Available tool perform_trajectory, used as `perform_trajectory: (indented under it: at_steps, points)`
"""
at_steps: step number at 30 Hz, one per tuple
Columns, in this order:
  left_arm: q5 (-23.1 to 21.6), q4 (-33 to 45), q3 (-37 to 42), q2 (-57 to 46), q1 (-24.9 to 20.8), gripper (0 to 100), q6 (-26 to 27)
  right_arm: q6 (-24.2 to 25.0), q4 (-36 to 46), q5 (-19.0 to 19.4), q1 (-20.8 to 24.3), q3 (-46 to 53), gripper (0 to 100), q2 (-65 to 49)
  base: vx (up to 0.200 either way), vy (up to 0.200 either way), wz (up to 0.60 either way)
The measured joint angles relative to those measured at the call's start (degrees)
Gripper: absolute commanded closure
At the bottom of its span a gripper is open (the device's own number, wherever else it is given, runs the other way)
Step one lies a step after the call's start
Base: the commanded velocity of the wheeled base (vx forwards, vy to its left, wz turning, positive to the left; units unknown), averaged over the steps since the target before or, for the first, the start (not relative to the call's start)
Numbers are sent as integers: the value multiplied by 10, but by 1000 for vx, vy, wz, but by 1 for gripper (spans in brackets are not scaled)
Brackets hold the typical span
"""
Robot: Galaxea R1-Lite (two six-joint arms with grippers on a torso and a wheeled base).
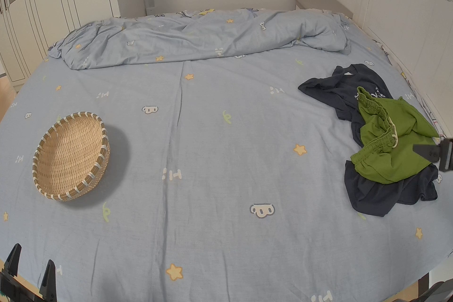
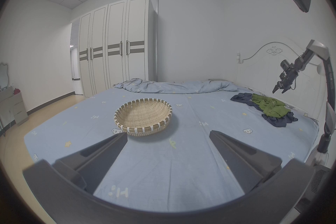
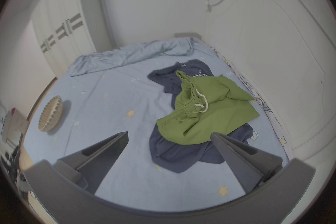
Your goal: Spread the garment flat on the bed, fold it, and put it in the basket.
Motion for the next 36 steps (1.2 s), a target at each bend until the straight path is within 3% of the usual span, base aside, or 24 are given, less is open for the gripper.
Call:
perform_trajectory:
  at_steps: [14, 36]
  points:
    - [0, 0, 0, 0, 0, 0, 0, 68, -44, -150, -34, -221, 0, 340, 0, 0, 0]
    - [0, 0, 0, 0, 0, 0, 0, 72, -48, -178, -57, -305, 0, 469, 0, 0, 0]
